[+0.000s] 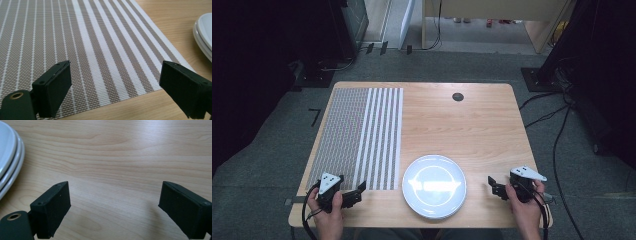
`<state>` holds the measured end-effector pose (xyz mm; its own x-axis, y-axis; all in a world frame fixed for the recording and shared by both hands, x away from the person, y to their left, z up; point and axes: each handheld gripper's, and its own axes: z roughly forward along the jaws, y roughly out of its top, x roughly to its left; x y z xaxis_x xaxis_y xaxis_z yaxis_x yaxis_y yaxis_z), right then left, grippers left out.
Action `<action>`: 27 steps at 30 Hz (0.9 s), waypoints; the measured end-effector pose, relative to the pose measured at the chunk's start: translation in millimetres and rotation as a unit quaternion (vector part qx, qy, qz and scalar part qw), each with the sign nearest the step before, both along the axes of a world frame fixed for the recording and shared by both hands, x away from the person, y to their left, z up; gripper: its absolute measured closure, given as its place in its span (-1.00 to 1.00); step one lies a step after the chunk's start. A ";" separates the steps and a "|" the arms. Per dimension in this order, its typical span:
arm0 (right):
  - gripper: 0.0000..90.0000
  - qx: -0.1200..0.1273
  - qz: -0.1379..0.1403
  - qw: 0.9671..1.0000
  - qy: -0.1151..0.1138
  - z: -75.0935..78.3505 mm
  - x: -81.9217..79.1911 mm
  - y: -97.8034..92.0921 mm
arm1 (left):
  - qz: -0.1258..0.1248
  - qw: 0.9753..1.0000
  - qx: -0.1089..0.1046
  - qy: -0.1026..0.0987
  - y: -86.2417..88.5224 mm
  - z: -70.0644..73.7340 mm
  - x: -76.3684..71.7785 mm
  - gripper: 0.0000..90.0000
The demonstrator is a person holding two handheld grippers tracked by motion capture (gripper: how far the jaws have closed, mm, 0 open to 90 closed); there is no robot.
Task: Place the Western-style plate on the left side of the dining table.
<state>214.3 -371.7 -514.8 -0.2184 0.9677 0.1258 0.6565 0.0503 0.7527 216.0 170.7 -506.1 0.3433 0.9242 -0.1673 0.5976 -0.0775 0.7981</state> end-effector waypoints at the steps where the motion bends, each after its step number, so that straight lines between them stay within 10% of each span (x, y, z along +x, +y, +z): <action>1: -0.79 0.000 0.000 1.000 0.000 0.0 0.0 0.0 | -0.001 1.000 0.000 -0.001 -1.4 0.0 0.0 -0.76; 27: -0.78 0.020 0.035 0.999 -0.003 1.1 -3.0 25.7 | -0.053 0.999 -0.004 0.001 -35.3 -1.4 -2.7 -0.76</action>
